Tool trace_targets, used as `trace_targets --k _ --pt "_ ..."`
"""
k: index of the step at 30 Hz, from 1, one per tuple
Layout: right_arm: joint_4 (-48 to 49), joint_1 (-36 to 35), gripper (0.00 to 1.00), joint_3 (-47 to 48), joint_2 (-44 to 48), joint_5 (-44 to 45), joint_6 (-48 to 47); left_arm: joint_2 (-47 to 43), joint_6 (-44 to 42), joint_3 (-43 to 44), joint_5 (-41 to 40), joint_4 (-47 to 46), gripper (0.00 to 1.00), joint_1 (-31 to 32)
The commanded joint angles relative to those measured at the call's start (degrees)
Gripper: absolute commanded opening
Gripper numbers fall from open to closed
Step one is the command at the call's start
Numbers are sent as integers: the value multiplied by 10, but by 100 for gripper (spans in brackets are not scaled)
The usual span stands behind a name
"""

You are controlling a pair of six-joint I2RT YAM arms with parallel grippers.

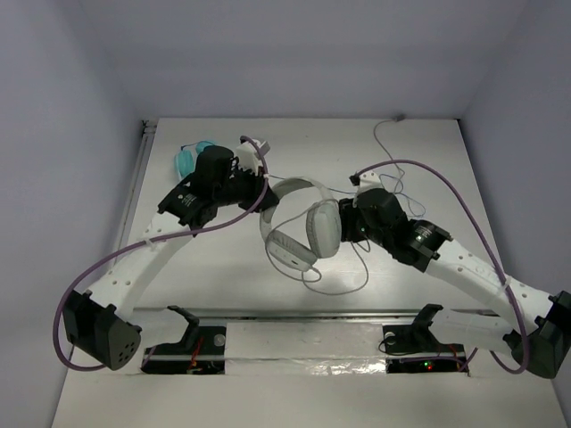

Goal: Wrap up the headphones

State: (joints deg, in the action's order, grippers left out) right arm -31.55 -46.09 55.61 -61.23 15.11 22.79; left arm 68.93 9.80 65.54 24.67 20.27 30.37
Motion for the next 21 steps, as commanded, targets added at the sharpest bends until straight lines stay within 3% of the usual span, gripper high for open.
trace_targets --k 1,9,21 --pt "174 7 46 -23 12 -48 11 -26 65 46 71 -59 0 -13" --pt "380 34 63 -110 22 -134 32 -24 138 91 93 -63 0 -80" --pt "576 100 72 -215 -23 -253 52 -8 174 155 116 -37 0 -100"
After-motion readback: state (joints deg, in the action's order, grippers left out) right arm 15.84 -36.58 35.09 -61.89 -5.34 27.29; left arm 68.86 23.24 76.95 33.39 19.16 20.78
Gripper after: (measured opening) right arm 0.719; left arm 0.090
